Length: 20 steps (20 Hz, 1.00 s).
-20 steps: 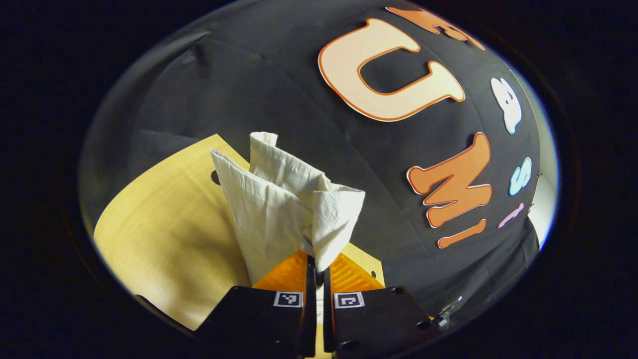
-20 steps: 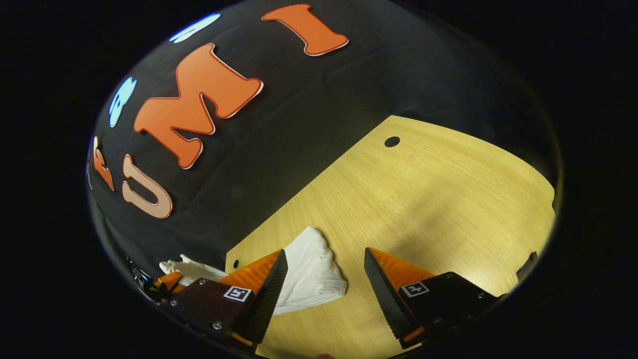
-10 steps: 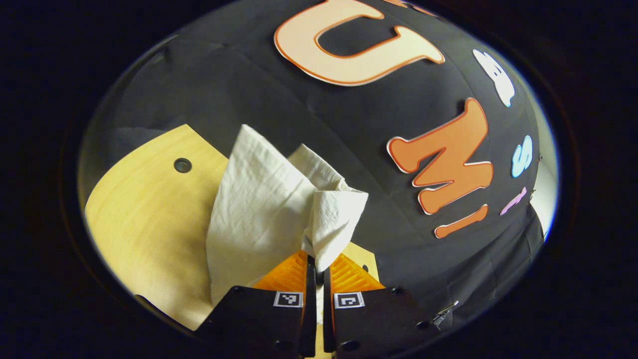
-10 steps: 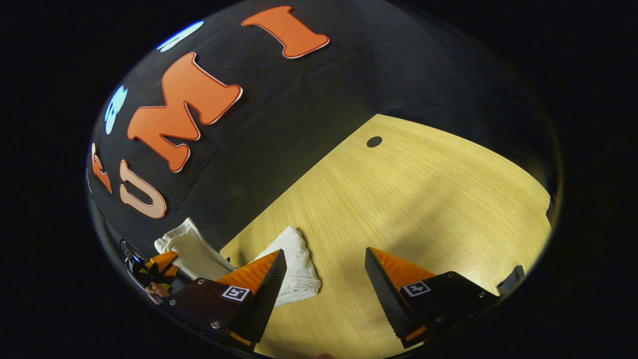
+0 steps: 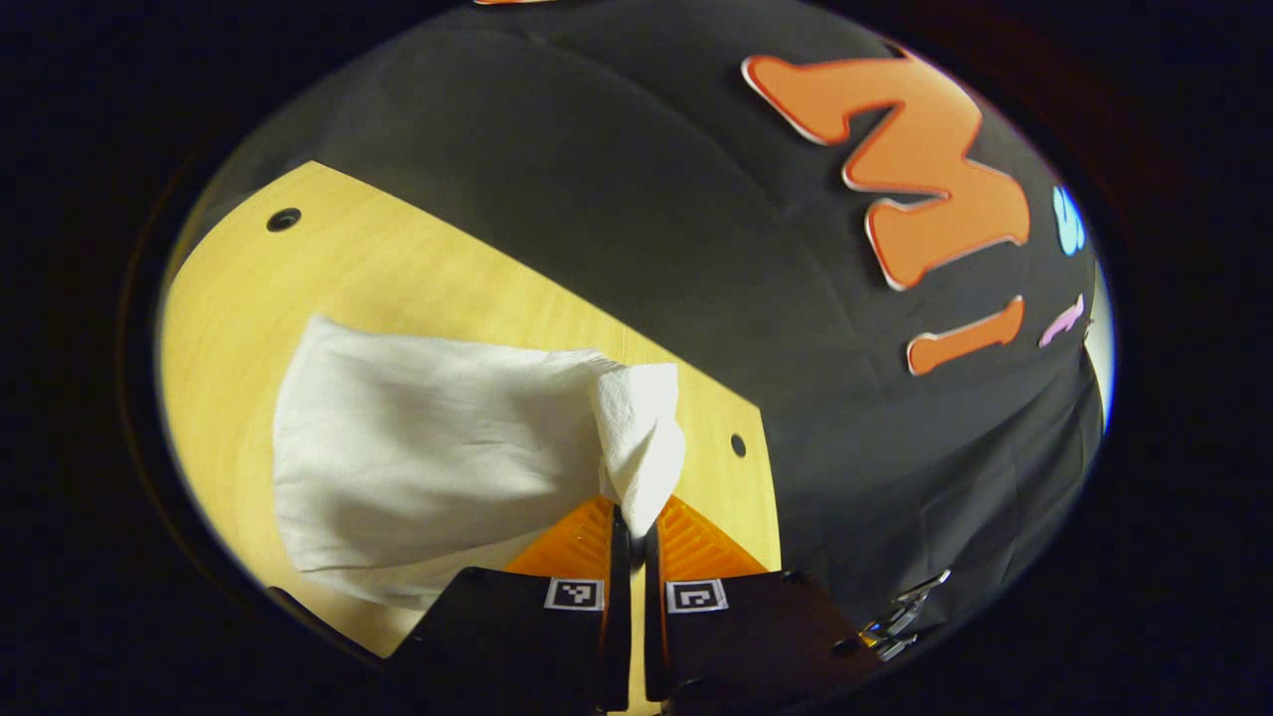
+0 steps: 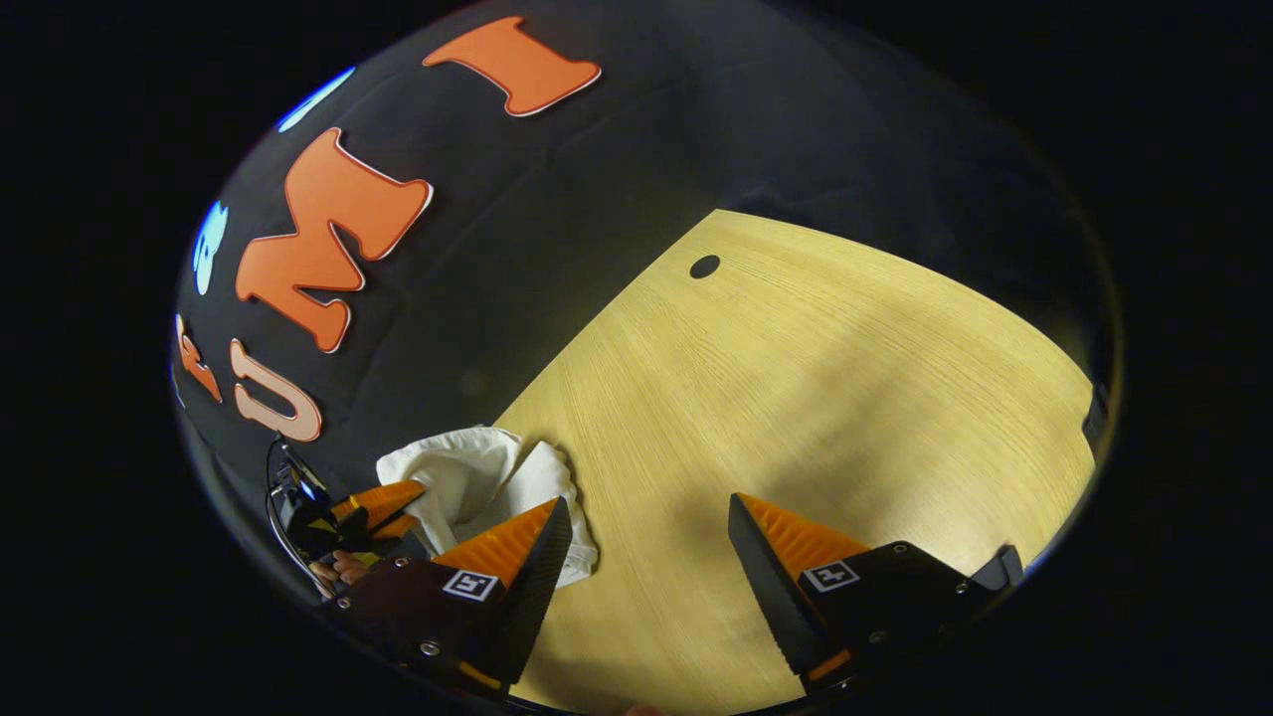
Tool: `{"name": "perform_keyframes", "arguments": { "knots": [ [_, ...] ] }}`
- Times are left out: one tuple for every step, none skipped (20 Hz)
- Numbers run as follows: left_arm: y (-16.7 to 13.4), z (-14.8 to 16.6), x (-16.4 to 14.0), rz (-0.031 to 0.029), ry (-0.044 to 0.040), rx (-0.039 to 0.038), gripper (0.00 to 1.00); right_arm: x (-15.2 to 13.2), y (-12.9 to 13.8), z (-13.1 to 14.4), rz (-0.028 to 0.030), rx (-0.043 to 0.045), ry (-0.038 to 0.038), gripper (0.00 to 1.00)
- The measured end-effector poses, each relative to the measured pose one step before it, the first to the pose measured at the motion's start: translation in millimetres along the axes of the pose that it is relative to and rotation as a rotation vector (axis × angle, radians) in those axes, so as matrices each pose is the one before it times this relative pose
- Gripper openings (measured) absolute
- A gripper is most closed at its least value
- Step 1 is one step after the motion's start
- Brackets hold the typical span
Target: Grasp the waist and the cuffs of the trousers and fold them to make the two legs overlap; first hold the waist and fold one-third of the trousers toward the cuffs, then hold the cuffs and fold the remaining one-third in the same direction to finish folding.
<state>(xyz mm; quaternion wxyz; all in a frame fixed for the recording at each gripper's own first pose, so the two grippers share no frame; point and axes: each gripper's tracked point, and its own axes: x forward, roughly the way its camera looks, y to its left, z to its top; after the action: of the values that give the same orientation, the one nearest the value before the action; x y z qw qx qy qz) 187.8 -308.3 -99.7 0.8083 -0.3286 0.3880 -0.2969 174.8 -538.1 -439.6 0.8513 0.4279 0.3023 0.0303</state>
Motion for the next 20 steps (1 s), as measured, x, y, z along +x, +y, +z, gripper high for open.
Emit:
{"name": "perform_keyframes", "arguments": {
  "knots": [
    [-0.68,-15.32,1.94,0.00566,0.03395,0.02446,0.10,-1.31,-6.42,1.18,0.00189,0.00263,0.00224,0.95],
    [2.08,-16.46,4.12,0.00891,0.03859,0.03109,0.10,-0.90,-4.92,2.82,-0.00291,0.00619,0.00002,0.95],
    [1.93,-16.90,0.44,0.00163,0.04961,0.03488,0.10,0.79,-3.61,2.19,0.00248,0.00633,0.00081,0.95],
    [2.16,-14.76,0.95,-0.00059,0.04960,0.03503,0.09,0.11,-1.46,0.43,0.00273,0.00584,0.00371,0.95],
    [5.06,-7.28,-3.02,0.00905,0.03802,0.03519,0.10,0.95,-0.29,0.30,0.00544,0.00199,0.00359,0.95],
    [3.70,-9.23,-2.43,0.01595,0.02963,0.03527,0.10,-0.28,1.15,0.77,0.00803,-0.00044,0.00381,0.95],
    [-2.08,-8.83,-3.36,-0.00248,0.01510,0.02962,0.10,-0.41,1.93,-0.59,0.01080,0.00091,0.00277,0.95],
    [-1.57,-4.24,0.72,-0.00412,-0.00411,0.02340,0.14,-0.41,3.53,-1.55,0.01420,-0.00242,0.00464,0.95],
    [-6.59,-2.96,-8.85,-0.02235,-0.00207,0.01247,0.18,0.44,3.88,-1.75,0.00812,-0.00675,0.00618,0.95],
    [-10.82,-3.37,-1.83,-0.02776,-0.00298,0.01158,0.38,0.37,4.80,-1.66,0.01114,-0.01371,0.00657,0.95],
    [-8.97,-1.97,-5.37,-0.00692,-0.01572,0.01575,0.57,-1.16,3.57,-1.39,0.00592,-0.01787,0.00484,0.95],
    [-3.80,2.76,-4.51,0.00526,-0.02581,0.02464,0.77,-0.89,5.22,-0.21,0.00781,-0.02142,-0.00414,0.95],
    [1.01,2.77,-9.06,0.01830,-0.03278,0.02722,0.97,-1.09,5.37,1.41,0.00819,-0.02338,-0.00462,0.95],
    [1.35,6.03,-9.73,0.02497,-0.04284,0.02795,0.98,-1.87,6.79,2.67,0.00704,-0.02506,-0.00999,0.95],
    [4.98,9.08,-13.56,0.02828,-0.04720,0.02879,0.98,-1.97,9.33,3.80,0.01136,-0.03106,-0.01598,0.95],
    [3.63,9.16,-12.43,0.03214,-0.04541,0.03055,0.98,-0.31,8.85,5.21,0.01201,-0.03436,-0.01955,0.95],
    [3.18,9.25,-15.33,0.03712,-0.04116,0.02810,0.99,-1.82,7.39,2.97,0.01404,-0.03234,-0.01201,0.95],
    [6.51,9.64,-16.29,0.03924,-0.03870,0.03038,0.99,-1.13,6.21,2.77,0.00566,-0.02592,-0.00800,0.95],
    [7.58,11.96,-15.65,0.04073,-0.04638,0.03120,0.99,-0.82,4.93,2.73,0.00792,-0.02252,-0.01026,0.95],
    [6.66,11.79,-15.75,0.03934,-0.05278,0.03199,1.00,-1.03,7.38,4.46,0.00662,-0.02449,-0.01346,0.95]
  ]
}}
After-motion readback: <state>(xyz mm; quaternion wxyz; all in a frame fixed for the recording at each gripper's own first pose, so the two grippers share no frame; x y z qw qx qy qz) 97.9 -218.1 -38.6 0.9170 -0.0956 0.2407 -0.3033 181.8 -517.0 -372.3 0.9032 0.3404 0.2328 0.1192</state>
